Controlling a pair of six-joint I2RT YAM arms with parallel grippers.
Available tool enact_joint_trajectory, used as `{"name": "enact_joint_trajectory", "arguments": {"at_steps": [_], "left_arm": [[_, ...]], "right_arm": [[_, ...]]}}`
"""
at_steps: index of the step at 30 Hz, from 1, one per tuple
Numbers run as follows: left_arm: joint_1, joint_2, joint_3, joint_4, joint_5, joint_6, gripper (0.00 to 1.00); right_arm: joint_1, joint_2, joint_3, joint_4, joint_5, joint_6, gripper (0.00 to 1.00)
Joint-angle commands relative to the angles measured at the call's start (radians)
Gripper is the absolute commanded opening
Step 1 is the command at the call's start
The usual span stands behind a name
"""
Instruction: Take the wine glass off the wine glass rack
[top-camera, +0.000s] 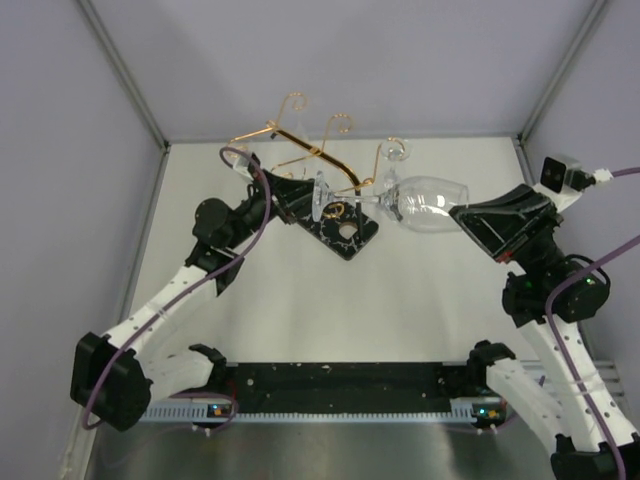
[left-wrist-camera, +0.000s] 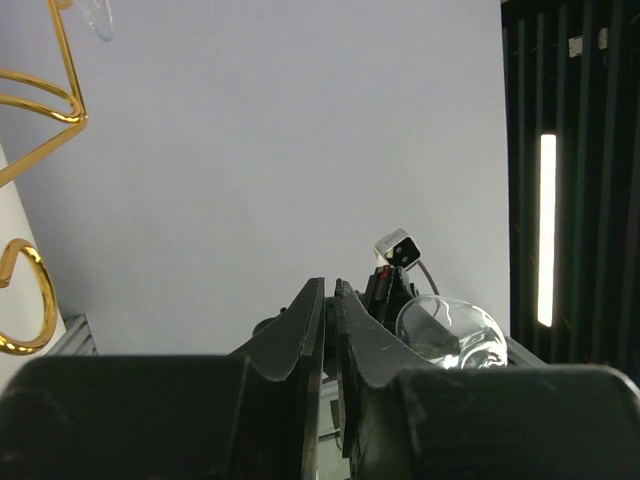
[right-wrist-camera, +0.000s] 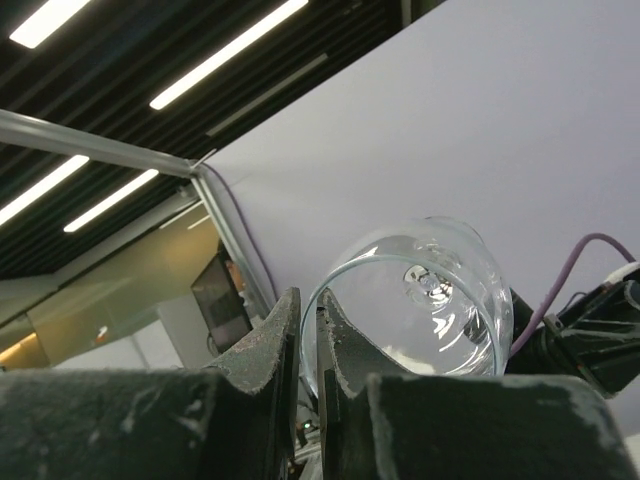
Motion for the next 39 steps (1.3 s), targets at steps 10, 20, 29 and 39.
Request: {"name": "enact_joint_trajectory", "arguments": {"at_steps": [10, 20, 29, 39], "left_arm": [[0.015, -0.11, 0.124, -0.43, 0.08, 0.345, 0.14], [0.018, -0.229, 0.181, -0.85, -0.073, 0.624, 0.14], [0.018, -0.269, 0.223, -1.025, -0.17, 0.761, 0.14], [0.018, -0.262, 0.215, -1.03, -0.158, 0.775, 0.14]], "right_arm": [[0.009, -0.086, 0.038, -0.233, -0.045, -0.168, 0.0], [0.01, -0.189, -0.025, -0.383, -0.111, -0.207, 0.0], [0.009, -0.233, -0.131, -0.497, -0.143, -0.286, 0.0], [0.009, -0.247, -0.263, -0.624, -0.17, -0.412, 0.0]]}}
